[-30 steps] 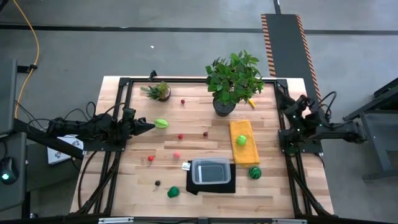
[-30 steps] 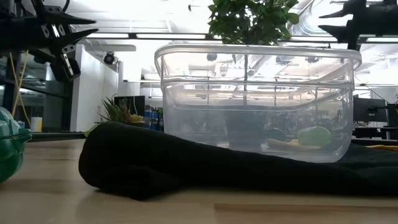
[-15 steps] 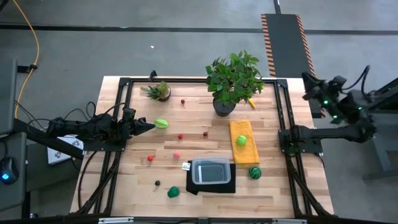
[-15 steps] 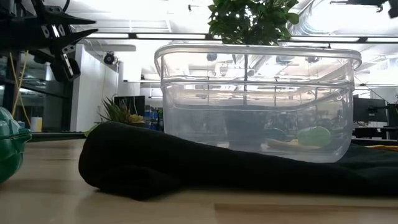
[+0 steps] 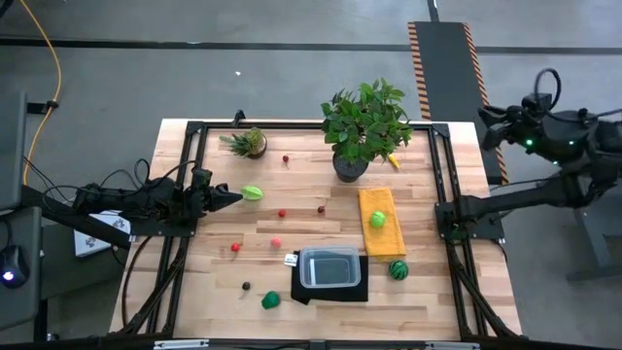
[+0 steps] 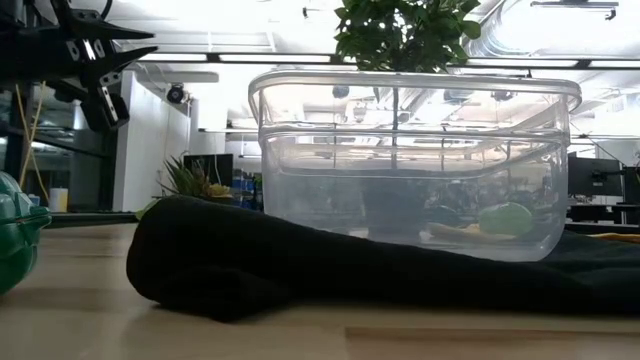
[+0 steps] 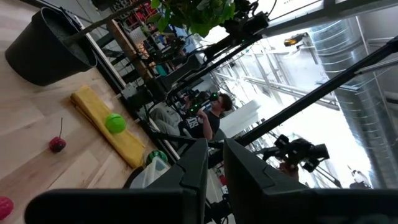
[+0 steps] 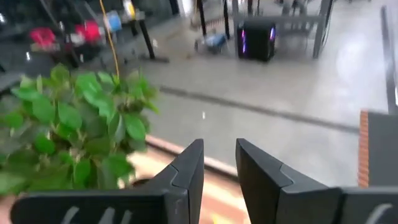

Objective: Pick and placing Produce into tupperware
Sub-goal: Put the corn into the transparent bin

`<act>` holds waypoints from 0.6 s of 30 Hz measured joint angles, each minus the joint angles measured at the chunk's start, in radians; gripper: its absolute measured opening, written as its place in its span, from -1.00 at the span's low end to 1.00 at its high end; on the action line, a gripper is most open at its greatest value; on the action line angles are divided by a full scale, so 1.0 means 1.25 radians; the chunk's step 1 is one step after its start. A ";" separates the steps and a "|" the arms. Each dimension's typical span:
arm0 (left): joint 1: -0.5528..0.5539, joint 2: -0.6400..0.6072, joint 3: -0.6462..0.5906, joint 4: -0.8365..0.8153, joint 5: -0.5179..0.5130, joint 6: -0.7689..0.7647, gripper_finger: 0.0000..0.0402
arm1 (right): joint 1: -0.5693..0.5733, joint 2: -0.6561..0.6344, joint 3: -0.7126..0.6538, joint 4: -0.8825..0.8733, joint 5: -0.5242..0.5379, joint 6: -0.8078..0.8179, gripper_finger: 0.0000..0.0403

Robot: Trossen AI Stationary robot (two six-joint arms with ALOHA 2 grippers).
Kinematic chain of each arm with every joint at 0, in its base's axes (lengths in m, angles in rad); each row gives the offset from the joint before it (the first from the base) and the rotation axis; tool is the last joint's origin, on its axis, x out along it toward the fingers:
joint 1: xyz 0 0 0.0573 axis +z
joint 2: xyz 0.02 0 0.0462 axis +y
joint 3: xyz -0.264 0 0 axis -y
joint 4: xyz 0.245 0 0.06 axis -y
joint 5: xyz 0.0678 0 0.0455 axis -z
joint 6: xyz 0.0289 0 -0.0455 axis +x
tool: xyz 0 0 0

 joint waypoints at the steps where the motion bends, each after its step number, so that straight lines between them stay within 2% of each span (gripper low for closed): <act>1: 0.000 0.000 0.000 0.000 0.000 0.000 -0.79 | 0.000 0.019 0.027 -0.057 -0.013 0.043 -0.58; 2: 0.000 0.000 0.000 0.000 0.000 0.000 -0.79 | 0.000 0.035 0.044 -0.082 -0.028 0.081 -0.58; 5: 0.000 0.000 0.000 0.000 0.000 0.000 -0.79 | -0.004 0.047 0.044 -0.061 -0.092 0.075 -0.58; 7: 0.000 0.000 0.000 0.000 0.000 0.000 -0.79 | -0.012 0.055 0.038 -0.073 -0.087 0.100 -0.58; 11: 0.000 0.000 0.000 0.000 0.000 0.000 -0.79 | -0.038 0.040 -0.026 -0.070 -0.096 0.104 -0.58; 18: 0.000 0.000 0.000 -0.002 0.003 0.000 -0.79 | -0.090 -0.037 -0.211 -0.072 -0.121 0.131 -0.58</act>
